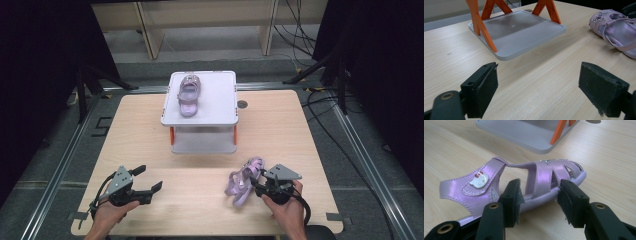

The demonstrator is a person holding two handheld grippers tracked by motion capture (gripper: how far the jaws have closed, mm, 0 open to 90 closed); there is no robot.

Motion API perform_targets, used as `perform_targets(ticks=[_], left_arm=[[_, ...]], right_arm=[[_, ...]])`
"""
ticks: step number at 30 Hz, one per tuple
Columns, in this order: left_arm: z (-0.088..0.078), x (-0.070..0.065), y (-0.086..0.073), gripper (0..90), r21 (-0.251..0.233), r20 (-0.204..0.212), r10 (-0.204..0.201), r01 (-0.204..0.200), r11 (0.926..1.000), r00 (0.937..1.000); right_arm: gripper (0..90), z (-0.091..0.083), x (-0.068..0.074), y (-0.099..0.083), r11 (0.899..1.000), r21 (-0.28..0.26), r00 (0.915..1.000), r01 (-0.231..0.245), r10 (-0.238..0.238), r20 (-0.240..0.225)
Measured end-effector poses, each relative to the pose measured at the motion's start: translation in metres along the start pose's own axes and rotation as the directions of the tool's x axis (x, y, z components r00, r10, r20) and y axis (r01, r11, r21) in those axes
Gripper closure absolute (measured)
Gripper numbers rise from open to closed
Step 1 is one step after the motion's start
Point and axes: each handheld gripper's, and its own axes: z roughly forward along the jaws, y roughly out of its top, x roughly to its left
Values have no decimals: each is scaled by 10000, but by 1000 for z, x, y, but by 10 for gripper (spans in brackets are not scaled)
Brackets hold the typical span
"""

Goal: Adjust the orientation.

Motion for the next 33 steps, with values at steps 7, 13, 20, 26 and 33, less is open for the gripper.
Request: perform_targets(ticks=[7, 13, 20, 26, 33], left_arm=[[0, 1, 0, 151, -23, 39, -19, 19, 10000, 10000], [0, 2, 0, 151, -29, 0, -45, 45, 10000, 10000], [-2, 3, 0, 151, -7, -68, -149, 149, 9999, 9999], [-3, 2, 0, 151, 117, -106, -189, 190, 9998, 9998], [-2, 3, 1, 152, -108, 6, -114, 114, 9999, 9999]], right_arm=[[534, -1, 0, -3, 9998, 117, 9998, -183, 183, 11], [536, -3, -2, -3, 9997, 251, 10000, -25, 25, 6], [537, -4, -6, -4, 9990, 406, 9998, -181, 183, -51], [536, -3, -10, -6, 9969, 777, 9993, -131, 158, -338], [538, 3, -12, -11, 9900, 1388, 9995, 262, -280, 109]])
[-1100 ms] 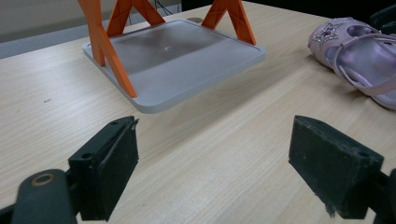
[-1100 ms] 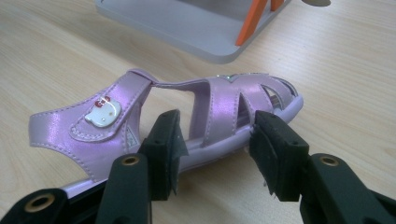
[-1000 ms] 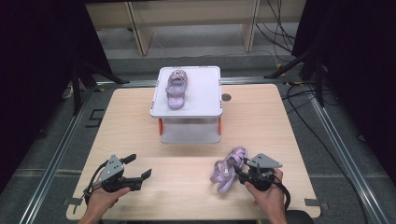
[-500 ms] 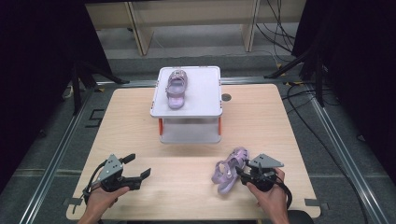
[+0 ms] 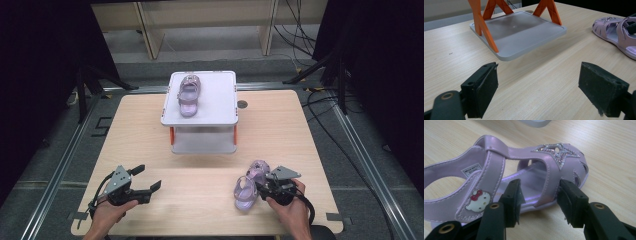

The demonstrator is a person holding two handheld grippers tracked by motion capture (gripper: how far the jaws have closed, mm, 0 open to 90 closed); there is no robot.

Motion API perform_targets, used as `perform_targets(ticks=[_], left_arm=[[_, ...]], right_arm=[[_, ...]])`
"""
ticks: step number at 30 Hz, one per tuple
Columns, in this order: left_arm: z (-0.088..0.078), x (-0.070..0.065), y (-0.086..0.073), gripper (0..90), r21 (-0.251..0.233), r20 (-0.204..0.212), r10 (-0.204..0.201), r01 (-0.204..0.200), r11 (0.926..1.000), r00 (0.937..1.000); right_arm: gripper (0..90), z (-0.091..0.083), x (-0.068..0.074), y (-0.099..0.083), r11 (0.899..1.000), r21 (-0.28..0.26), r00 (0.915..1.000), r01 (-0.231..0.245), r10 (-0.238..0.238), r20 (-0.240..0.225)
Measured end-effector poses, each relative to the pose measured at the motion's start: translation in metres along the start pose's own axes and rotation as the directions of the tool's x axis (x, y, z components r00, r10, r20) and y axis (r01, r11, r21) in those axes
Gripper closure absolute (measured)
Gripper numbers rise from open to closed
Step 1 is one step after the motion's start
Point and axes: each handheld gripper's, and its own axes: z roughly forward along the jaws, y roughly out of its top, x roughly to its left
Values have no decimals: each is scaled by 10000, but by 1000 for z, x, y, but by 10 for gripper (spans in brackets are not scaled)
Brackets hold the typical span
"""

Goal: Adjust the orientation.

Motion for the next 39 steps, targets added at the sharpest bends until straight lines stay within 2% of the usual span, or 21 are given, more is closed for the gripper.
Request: perform_targets(ticks=[2, 3, 5, 9, 10, 12, 14, 18, 19, 20, 21, 24, 25, 28, 30, 32, 33, 36, 37, 38, 39], left_arm=[[0, 0, 0, 152, 10, -6, -4, 5, 10000, 10000], [0, 0, 0, 152, 12, -8, 0, 0, 10000, 10000], [0, 0, 0, 152, 38, 6, 10, -10, 10000, 10000], [0, 1, 0, 152, 39, -2, 10, -10, 10000, 10000], [0, 1, 0, 152, 37, 4, 14, -14, 10000, 10000], [0, 0, 0, 152, 42, 0, 5, -5, 10000, 10000], [0, 0, 0, 152, 7, 16, 11, -11, 10000, 10000], [0, 1, 0, 152, 38, 10, 18, -18, 10000, 10000], [-1, 0, 0, 152, 125, -34, 0, 0, 9999, 10000], [-1, 0, 0, 152, 215, -67, -100, 101, 9997, 9999], [-1, 0, 0, 152, 222, -66, -89, 91, 9997, 9999], [1, 0, 0, 152, 105, 30, 24, -24, 9999, 10000], [-1, -1, 0, 153, 271, -36, -51, 52, 9996, 10000], [1, 1, 0, 153, 104, 46, 30, -30, 9999, 10000], [1, 1, 0, 152, 102, 29, 16, -16, 9999, 10000], [-1, 0, 0, 153, 232, -61, -101, 102, 9997, 9999], [-1, 0, 0, 153, 191, -45, -127, 128, 9997, 9999], [-2, 1, 0, 153, 248, -75, -40, 42, 9997, 10000], [0, 1, 0, 153, 63, 31, -1, 1, 10000, 10000], [0, 1, 0, 153, 73, 2, 4, -4, 10000, 10000], [-1, 1, 1, 153, 41, 0, -15, 15, 10000, 10000]], right_arm=[[542, -1, -1, 0, 10000, -39, 10000, -29, 29, 22], [542, -2, -1, 0, 9996, 4, 9996, -279, 279, 24], [542, -2, -4, 0, 9998, -184, 9998, 34, -31, 183], [551, -2, -4, -1, 10000, -77, 9997, -52, 54, 246], [555, -2, -3, -1, 9995, -13, 9992, -300, 300, 281], [574, 0, -7, -1, 9997, -46, 9992, 223, -221, 346], [598, 1, -9, -2, 9993, -39, 9984, 370, -368, 431], [623, 1, -15, -2, 9997, -2, 9987, 242, -242, 449], [622, 0, -17, -2, 10000, 89, 9995, 32, -35, 313], [614, 1, -21, -2, 9995, -92, 9994, 293, -291, 206], [610, 1, -23, -1, 10000, -83, 10000, 0, 1, 51], [603, 4, -27, 0, 9998, -103, 9997, 163, -161, 208], [595, 4, -29, 1, 9992, -156, 9988, 368, -363, 323], [570, 5, -30, 2, 9992, -208, 9989, 334, -327, 333], [551, 3, -31, 3, 9997, -163, 9998, 198, -198, 45], [547, -1, -31, 3, 9997, -234, 10000, 63, -64, -7], [547, -4, -30, 2, 9992, -303, 9996, -259, 257, -64], [541, -14, -30, 1, 9951, -860, 9979, -488, 448, -472], [541, -18, -30, 0, 9924, -1133, 9973, -480, 414, -601], [543, -22, -27, -1, 9891, -1284, 9955, -726, 641, -694], [544, -24, -27, -1, 9870, -1529, 9970, -489, 391, -665]])
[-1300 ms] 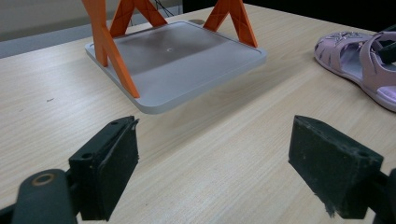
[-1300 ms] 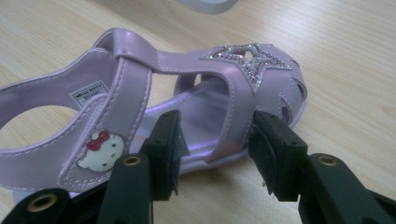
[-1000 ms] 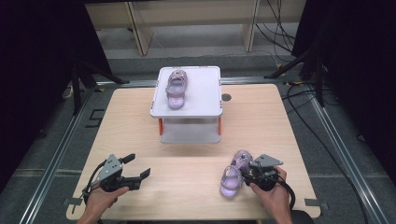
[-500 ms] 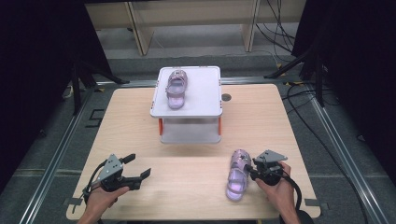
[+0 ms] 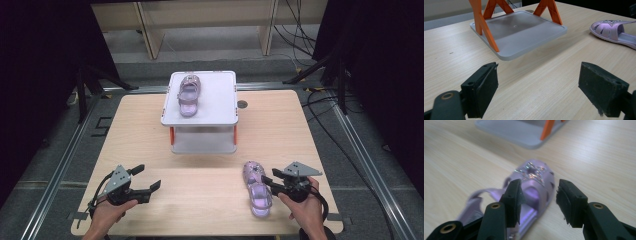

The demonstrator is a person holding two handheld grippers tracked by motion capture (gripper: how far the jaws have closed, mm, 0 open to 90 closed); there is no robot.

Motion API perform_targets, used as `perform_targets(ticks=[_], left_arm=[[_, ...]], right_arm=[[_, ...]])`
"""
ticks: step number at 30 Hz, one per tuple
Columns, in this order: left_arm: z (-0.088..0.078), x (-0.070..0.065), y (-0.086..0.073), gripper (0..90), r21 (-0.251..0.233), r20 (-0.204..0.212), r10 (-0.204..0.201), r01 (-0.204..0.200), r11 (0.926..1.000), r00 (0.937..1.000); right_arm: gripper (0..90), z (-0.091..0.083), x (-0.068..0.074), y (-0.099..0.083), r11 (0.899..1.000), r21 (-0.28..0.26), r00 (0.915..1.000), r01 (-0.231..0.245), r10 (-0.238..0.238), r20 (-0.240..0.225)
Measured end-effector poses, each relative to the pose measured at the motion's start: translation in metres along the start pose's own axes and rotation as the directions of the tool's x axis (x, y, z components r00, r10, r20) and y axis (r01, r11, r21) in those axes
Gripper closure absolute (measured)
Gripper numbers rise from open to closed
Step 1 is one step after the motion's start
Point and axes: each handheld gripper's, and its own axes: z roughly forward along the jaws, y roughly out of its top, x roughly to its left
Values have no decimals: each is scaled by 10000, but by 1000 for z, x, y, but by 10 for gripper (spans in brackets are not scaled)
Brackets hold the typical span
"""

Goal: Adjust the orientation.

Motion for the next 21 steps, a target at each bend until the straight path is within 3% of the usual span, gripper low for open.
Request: perform_targets(ticks=[1, 3, 5, 6, 8, 9, 10, 12, 15, 16, 19, 20, 21], left_arm=[[-3, -1, 1, 152, 229, -108, -3, 5, 9997, 9999], [-2, 0, 1, 153, -13, -28, 43, -43, 10000, 10000], [-2, 0, 1, 153, -18, -46, 6, -6, 10000, 10000], [-2, 0, 0, 153, -8, -58, -22, 22, 10000, 10000], [-2, 1, 0, 153, -4, -63, -8, 8, 10000, 10000], [-3, 1, 0, 152, -8, -71, -14, 14, 10000, 10000], [-4, 1, 1, 152, 130, -163, -46, 48, 9999, 9999], [-3, 1, 1, 153, -65, -102, -40, 40, 10000, 9999], [-5, 2, 1, 153, 105, -221, -89, 91, 9999, 9997], [-5, 2, 0, 153, 113, -235, -100, 103, 9999, 9997], [-4, 3, 1, 153, 95, -254, -118, 120, 9999, 9996], [-4, 3, 1, 153, 89, -260, -109, 111, 9999, 9996], [-4, 3, 1, 152, 97, -264, -104, 107, 9999, 9996]], right_arm=[[546, -3, 3, 0, 9998, -138, 9995, -141, 138, -268], [547, -9, 7, 0, 9988, -493, 9998, 21, -31, -211], [549, -13, 12, -1, 9968, -789, 9992, -104, 73, -396], [549, -15, 13, -1, 9956, -936, 9990, 54, -95, -437], [548, -15, 15, -2, 9944, -937, 9973, 494, -542, -488], [549, -15, 19, -3, 9969, -735, 9981, 289, -327, -513], [548, -14, 18, -3, 9946, -852, 9968, 595, -637, -473], [546, -14, 20, -4, 9961, -602, 9962, 651, -683, -531], [540, -13, 19, -4, 9919, -625, 9917, 1104, -1142, -592], [539, -13, 21, -5, 9935, -506, 9921, 1020, -1053, -679], [538, -13, 23, -6, 9896, -513, 9875, 1344, -1380, -755], [538, -13, 22, -6, 9847, -581, 9835, 1642, -1680, -674], [538, -12, 24, -7, 9884, -487, 9858, 1435, -1471, -804]])
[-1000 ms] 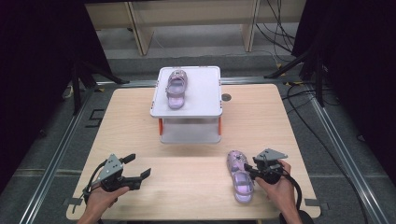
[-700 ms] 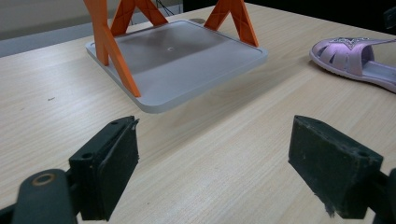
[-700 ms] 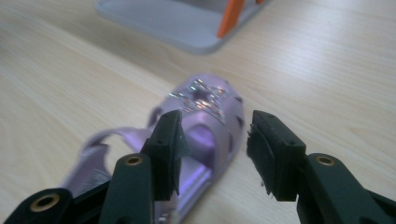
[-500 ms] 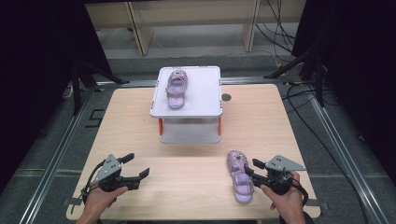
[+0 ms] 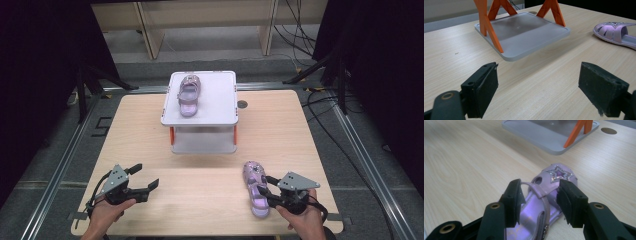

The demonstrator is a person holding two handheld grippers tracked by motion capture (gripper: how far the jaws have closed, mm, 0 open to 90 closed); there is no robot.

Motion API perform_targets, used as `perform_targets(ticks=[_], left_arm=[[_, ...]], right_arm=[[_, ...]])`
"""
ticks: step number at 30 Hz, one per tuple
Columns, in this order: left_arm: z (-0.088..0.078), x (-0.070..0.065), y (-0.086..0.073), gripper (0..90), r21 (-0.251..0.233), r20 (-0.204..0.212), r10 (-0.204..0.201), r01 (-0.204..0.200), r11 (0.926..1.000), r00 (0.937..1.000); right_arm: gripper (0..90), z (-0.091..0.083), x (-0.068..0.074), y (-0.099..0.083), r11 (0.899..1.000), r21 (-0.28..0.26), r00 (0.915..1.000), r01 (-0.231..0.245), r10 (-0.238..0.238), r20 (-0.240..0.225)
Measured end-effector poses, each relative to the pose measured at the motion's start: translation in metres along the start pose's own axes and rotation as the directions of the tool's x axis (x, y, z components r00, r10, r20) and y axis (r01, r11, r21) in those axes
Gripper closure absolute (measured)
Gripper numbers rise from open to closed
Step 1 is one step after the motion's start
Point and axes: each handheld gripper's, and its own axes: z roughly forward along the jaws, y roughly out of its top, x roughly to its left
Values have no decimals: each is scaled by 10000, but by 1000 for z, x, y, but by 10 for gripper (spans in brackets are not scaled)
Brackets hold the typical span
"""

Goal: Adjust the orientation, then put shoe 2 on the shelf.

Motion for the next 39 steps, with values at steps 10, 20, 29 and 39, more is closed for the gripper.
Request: perform_targets(ticks=[10, 20, 29, 39], left_arm=[[2, 0, 0, 153, 70, 6, -16, 16, 10000, 10000], [2, 0, 0, 153, 79, 20, 1, -1, 10000, 10000], [3, 0, 0, 153, -47, 138, 35, -34, 10000, 9999], [1, 0, 1, 153, 140, 82, 243, -244, 9996, 9997]], right_arm=[[540, 8, 3, -2, 9966, 620, 9983, 547, -558, 158], [576, 19, 4, -5, 9906, 1016, 9951, 915, -949, 287], [717, 25, -1, -4, 9904, 966, 9933, 988, -1040, 495], [798, 20, -4, -1, 9985, 335, 9973, 444, -463, 563]])
